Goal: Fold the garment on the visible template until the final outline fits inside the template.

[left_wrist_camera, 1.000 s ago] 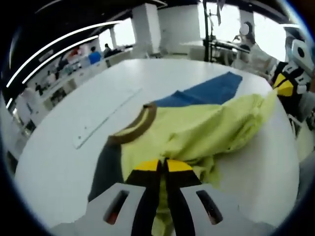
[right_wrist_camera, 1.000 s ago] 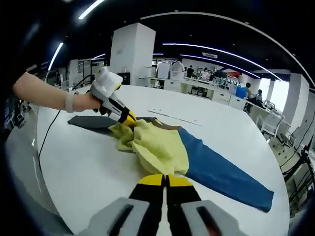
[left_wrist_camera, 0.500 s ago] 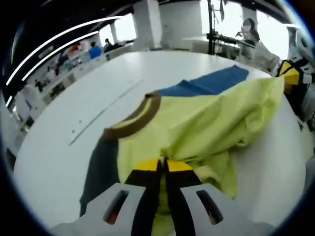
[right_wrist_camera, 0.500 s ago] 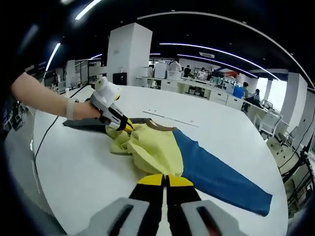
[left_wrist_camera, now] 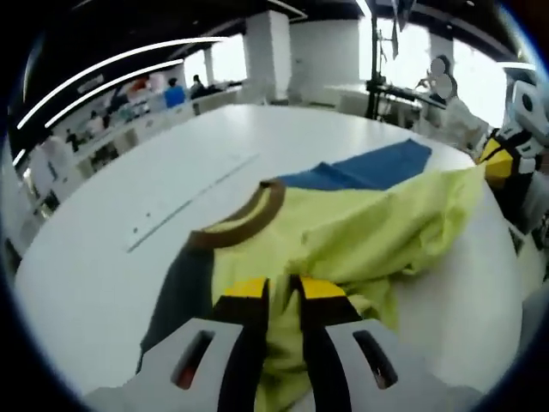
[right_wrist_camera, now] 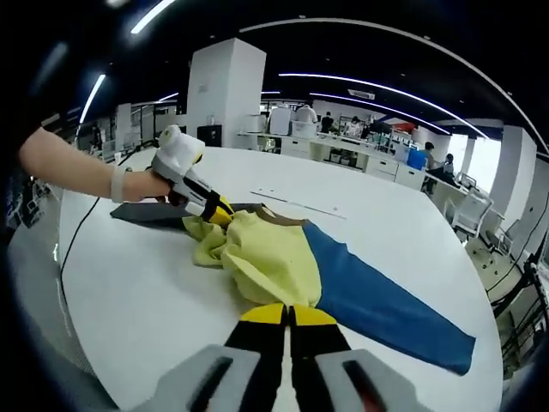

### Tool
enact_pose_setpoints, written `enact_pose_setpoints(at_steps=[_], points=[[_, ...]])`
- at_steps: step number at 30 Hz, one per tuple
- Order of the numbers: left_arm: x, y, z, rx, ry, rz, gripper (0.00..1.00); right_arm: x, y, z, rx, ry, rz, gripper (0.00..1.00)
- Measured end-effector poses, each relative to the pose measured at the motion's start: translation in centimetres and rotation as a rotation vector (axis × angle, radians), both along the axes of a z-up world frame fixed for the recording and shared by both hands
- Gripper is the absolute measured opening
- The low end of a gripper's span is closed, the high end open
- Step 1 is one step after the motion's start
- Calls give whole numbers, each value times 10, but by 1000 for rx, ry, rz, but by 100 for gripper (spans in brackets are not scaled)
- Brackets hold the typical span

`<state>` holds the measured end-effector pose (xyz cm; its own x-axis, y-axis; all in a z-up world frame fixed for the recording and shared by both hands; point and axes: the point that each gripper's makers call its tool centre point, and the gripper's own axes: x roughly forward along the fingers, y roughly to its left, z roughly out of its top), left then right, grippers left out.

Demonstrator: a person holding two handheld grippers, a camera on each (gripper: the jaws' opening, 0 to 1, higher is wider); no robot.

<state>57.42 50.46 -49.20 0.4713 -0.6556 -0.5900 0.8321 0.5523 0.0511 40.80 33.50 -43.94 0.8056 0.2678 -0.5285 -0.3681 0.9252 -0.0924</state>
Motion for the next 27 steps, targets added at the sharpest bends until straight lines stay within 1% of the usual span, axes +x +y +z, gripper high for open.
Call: enact_pose_setpoints(at_steps=[2,3,5,6,8,9,10,13,15,18,20,21,22,25,27], points=[[0,1,5,-18,-3,12,25,-1,1,0,0,1,1,0],[0,1,10,-35,-15,11,27,-1,2,0,-1,1,3,0],[-5,-2,18,-55,-28,-11,32,-2,4,1,-1,0,9,0],[-8,-4,23,-76,-40,-22,35,-2,5,1,-1,0,10,0],[-11,-2,28,-65,-65,-29,40,-2,5,2,-2,-3,11,0],[-14,-4,32,-82,-70,-39,42,-2,5,3,-1,-4,11,0],[-19,-7,37,-121,-55,-40,44,-2,6,3,0,-3,11,0],[-26,-8,39,-136,-27,-39,49,-3,7,2,-3,-2,14,0],[-33,-9,42,-145,-20,-44,53,-4,7,2,-4,-2,14,0],[-43,-10,46,-165,0,-50,55,-5,7,2,-3,-3,11,0],[-48,-10,48,-189,16,-43,59,-5,7,3,-1,-6,11,0],[-51,-11,51,-212,33,-28,61,-5,7,3,-1,-6,11,0],[-53,-11,52,-225,34,-28,63,-5,7,3,-1,-5,11,0],[-64,-11,53,-230,44,-38,65,-5,7,5,2,-10,9,0],[-73,-10,52,-235,64,-39,66,-5,6,5,-2,-11,8,0]])
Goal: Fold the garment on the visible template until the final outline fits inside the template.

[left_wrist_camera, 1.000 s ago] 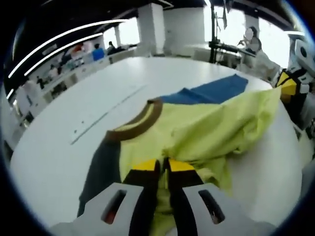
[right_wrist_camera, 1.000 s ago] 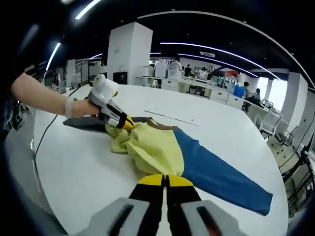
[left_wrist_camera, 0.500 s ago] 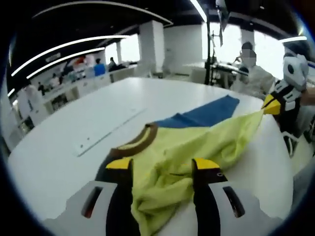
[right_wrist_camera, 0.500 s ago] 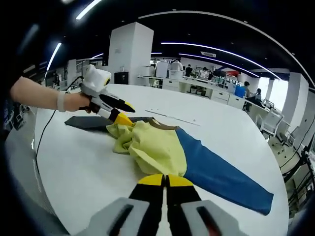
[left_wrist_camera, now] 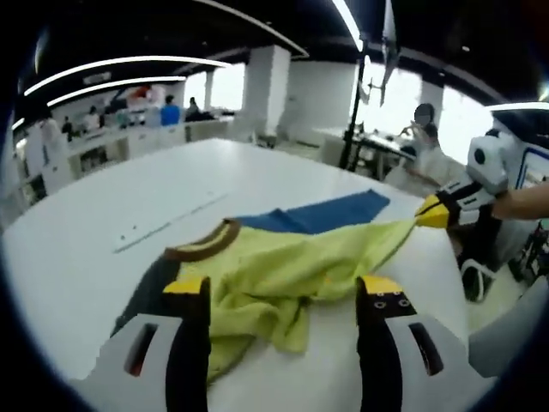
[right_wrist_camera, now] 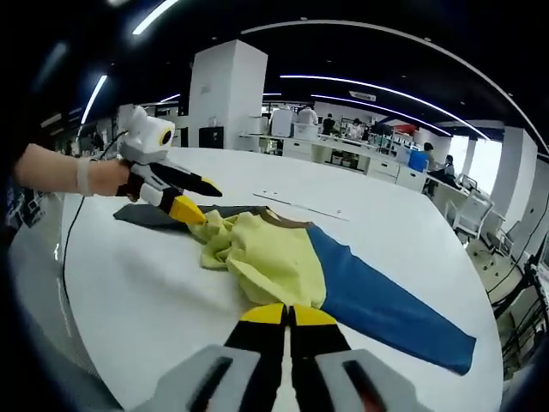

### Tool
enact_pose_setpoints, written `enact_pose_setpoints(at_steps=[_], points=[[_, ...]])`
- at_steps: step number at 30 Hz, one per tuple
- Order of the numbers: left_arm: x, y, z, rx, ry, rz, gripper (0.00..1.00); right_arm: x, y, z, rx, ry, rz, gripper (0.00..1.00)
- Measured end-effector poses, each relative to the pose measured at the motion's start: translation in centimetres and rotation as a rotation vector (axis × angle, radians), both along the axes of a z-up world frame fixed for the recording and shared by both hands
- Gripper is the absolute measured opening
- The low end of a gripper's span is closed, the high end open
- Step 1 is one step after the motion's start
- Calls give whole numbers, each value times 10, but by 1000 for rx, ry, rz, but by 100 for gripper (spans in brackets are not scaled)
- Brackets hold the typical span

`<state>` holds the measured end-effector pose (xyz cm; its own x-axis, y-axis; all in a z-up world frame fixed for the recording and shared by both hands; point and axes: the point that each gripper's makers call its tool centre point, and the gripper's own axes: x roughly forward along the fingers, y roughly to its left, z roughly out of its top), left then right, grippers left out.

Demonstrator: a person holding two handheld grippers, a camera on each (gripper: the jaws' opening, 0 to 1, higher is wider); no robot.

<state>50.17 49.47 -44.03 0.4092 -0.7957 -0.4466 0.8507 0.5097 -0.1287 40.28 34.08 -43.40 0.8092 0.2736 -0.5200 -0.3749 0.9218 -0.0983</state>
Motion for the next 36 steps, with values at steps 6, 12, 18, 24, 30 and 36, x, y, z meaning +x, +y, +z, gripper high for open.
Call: enact_pose_setpoints(at_steps=[6,12,18,24,30,36], points=[[-22,4,-6,-8,29,-4,65,0,0,1,8,-4,-4,0],[-34,9,-22,2,77,5,62,0,0,1,8,-3,-1,0],[-37,10,-40,17,123,19,54,0,0,0,8,-1,-1,0],[-39,11,-59,39,158,40,43,0,0,0,11,-1,-3,0],[-32,12,-72,54,186,68,32,0,-1,-1,12,2,-5,0],[-27,13,-82,56,224,103,23,-1,0,-4,12,6,-5,0]])
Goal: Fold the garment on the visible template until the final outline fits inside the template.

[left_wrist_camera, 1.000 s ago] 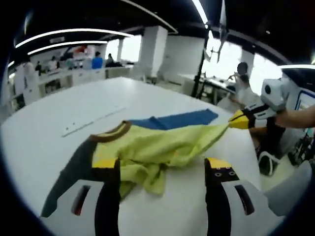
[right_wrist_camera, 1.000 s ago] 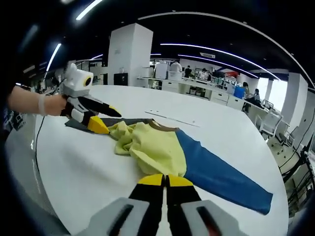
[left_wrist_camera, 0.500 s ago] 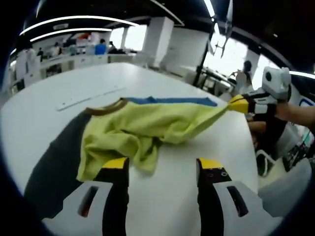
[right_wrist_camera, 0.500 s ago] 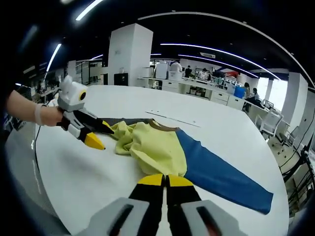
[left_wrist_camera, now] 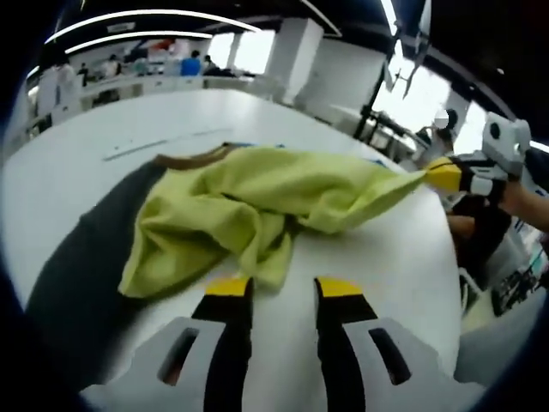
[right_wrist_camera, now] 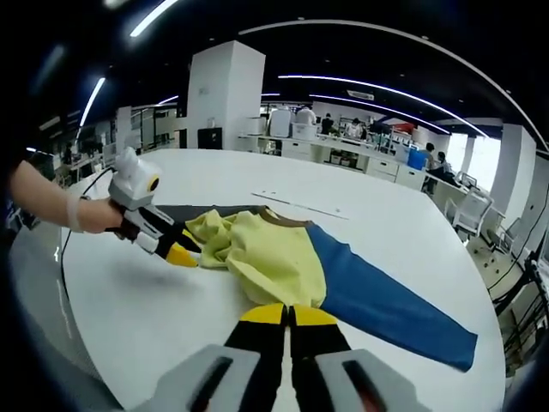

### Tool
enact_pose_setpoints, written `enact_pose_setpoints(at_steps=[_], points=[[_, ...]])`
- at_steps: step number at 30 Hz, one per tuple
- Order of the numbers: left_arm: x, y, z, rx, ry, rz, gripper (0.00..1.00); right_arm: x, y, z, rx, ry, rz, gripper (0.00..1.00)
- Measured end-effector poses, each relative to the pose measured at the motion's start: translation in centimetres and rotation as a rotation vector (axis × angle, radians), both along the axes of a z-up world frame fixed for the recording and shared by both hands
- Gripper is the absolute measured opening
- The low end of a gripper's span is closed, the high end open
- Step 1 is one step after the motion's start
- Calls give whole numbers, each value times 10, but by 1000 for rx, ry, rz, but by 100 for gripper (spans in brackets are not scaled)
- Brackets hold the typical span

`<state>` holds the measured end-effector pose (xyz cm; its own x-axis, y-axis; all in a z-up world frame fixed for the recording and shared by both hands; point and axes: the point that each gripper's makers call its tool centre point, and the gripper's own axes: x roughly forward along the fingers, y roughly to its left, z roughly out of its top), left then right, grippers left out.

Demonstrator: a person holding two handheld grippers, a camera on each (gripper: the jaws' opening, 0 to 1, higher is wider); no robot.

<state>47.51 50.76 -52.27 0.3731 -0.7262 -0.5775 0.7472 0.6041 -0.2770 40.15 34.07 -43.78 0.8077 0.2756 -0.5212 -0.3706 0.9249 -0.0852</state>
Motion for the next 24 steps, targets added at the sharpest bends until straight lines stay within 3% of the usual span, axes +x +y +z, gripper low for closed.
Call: enact_pose_setpoints(at_steps=[10,18,24], points=[[3,0,-9,0,29,42,12,0,-3,-1,2,4,-8,0],[6,-1,-8,-14,42,78,2,-1,-3,-4,2,11,-7,0],[1,-1,0,-39,65,86,0,-1,-3,-3,-1,10,-9,0]])
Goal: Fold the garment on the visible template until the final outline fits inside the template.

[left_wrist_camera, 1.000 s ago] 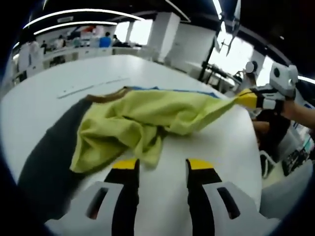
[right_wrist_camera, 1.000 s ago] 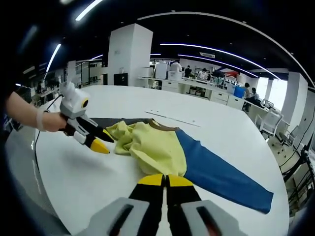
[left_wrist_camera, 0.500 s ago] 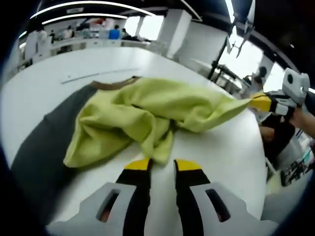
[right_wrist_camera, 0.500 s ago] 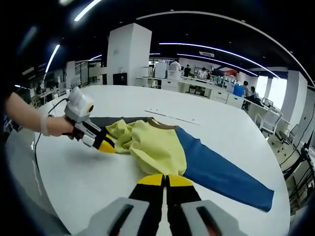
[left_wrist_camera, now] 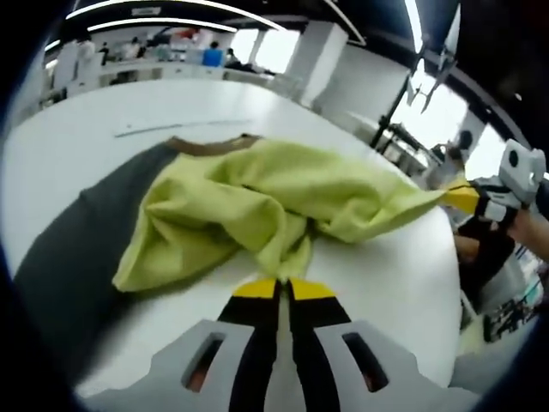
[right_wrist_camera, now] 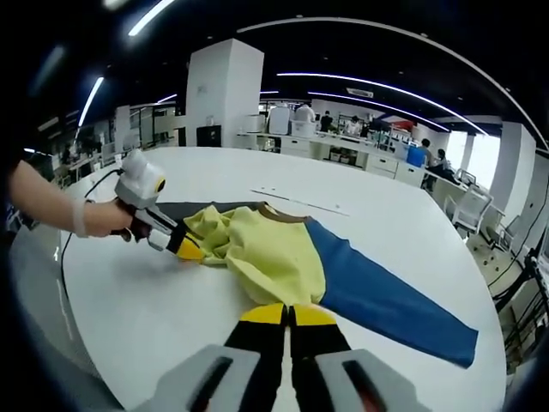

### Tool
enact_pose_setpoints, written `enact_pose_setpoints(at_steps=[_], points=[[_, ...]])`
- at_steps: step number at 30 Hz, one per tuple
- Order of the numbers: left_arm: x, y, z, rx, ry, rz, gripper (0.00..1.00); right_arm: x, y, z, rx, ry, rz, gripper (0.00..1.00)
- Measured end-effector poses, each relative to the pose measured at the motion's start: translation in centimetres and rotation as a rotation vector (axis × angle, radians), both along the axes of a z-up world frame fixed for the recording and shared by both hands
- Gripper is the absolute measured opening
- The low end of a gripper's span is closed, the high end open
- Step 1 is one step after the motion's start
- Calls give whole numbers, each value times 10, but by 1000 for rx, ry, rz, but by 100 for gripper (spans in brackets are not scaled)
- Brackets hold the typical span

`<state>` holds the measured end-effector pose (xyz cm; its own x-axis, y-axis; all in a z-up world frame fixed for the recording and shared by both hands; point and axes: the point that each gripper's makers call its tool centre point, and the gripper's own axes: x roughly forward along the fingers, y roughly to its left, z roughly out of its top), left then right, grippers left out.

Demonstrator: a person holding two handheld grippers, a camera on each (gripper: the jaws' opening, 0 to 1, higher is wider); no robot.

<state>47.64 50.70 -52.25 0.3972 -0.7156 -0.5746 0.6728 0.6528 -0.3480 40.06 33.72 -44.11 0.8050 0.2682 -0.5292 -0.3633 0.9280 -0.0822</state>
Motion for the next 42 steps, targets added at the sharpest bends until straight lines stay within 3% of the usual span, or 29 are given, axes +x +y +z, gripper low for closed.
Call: enact_pose_setpoints(at_steps=[7,14,24,42], points=[[-3,12,26,-76,14,40,0,-1,-4,2,-6,-2,-4,0],[-6,27,58,-134,-10,69,0,-5,-9,4,-11,-6,-13,0],[-19,58,63,-142,17,123,0,-11,-14,7,-17,-11,-22,0],[-55,113,50,-123,107,219,0,-32,-14,6,-30,3,-17,0]])
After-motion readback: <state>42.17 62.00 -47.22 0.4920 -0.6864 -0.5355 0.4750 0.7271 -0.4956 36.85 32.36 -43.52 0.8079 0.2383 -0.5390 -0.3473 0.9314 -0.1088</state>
